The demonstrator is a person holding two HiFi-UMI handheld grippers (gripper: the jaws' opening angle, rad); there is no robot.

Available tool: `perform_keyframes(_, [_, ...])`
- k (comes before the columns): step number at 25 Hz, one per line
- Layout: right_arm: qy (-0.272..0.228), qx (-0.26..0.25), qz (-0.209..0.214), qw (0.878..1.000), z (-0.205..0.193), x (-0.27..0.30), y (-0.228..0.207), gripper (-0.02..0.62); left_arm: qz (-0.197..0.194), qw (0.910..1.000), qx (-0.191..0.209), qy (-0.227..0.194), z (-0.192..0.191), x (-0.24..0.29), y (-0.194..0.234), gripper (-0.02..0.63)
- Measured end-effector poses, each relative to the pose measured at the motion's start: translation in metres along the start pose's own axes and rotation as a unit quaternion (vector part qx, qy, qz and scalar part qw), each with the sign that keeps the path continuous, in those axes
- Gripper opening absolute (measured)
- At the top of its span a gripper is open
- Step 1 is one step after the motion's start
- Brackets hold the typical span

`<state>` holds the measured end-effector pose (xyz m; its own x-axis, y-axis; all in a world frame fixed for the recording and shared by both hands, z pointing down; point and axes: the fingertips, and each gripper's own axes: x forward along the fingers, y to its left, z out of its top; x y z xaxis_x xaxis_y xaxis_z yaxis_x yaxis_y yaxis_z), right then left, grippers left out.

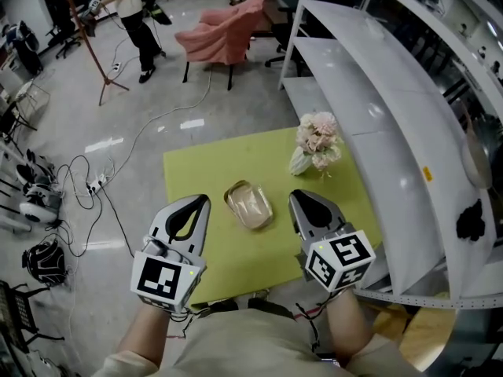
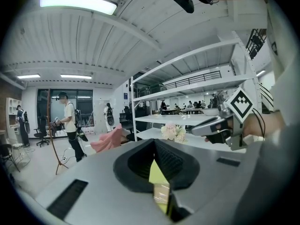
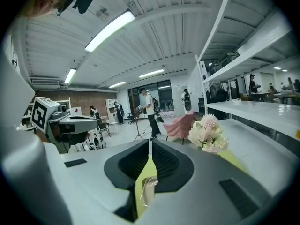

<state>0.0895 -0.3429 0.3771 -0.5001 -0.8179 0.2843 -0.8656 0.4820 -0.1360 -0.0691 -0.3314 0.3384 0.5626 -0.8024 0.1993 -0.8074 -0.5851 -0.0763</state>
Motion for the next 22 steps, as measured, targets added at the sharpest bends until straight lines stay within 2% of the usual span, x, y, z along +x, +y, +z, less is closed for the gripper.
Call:
perform_keyframes(5, [0.041, 0.008, 0.013, 0.999, -0.025, 0.023, -0.011, 0.098, -0.006, 0.9998, 0.005, 0.019, -0.017, 0.022, 0.002, 0.006])
perform_keyframes(13, [0.103, 0.039, 0.006, 0.994, -0.091, 0.052, -0.035, 0.101, -0.017, 0.9974, -0.010, 0.070, -0.069, 0.054, -0.003, 0.006])
perform_keyframes(18, [0.149, 0.063, 0.002, 0.987, -0.143, 0.065, -0.045, 0.101, -0.025, 0.9930, -0.034, 0.111, -0.112, 0.067, -0.006, 0.006])
perform_keyframes(22, [0.183, 0.083, 0.001, 0.980, -0.180, 0.076, -0.051, 0.101, -0.029, 0.9885, -0.032, 0.145, -0.145, 0.075, -0.010, 0.006])
